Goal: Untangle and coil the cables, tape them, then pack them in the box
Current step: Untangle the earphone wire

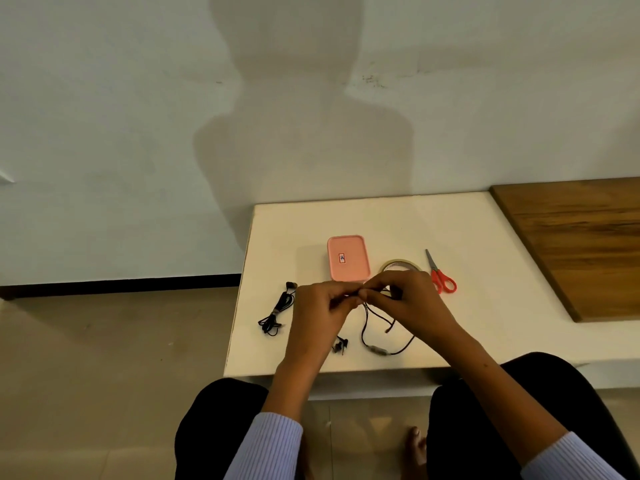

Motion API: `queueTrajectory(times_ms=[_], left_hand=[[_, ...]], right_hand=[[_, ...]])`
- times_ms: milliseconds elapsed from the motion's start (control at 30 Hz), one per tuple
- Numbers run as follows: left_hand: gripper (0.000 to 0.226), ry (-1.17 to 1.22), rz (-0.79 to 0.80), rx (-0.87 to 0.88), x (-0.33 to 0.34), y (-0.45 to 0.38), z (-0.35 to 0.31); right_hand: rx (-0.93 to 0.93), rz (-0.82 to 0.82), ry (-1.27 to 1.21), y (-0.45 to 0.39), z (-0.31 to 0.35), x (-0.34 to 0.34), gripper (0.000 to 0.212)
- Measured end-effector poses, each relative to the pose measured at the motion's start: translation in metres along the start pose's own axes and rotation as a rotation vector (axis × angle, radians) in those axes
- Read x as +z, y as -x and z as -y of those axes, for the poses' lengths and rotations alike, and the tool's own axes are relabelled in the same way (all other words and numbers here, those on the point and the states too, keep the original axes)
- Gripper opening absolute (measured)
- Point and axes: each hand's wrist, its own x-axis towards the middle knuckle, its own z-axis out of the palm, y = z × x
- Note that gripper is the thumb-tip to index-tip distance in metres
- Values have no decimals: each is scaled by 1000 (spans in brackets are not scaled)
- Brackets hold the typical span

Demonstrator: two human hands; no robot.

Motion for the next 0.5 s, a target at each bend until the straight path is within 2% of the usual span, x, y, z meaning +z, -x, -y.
queueTrajectory(times_ms=[233,433,500], left_hand=[[12,-17,-156,-97,-20,-5,14],[14,-25,-222,-169,-26,-3,22],[24,-68,-207,-177,-26,-2,23]], right_hand=[[76,44,-119,-2,-9,-16,4],[173,85,-157,-2,-25,-28,10],[162,49,-116,-2,-26,-25,10]])
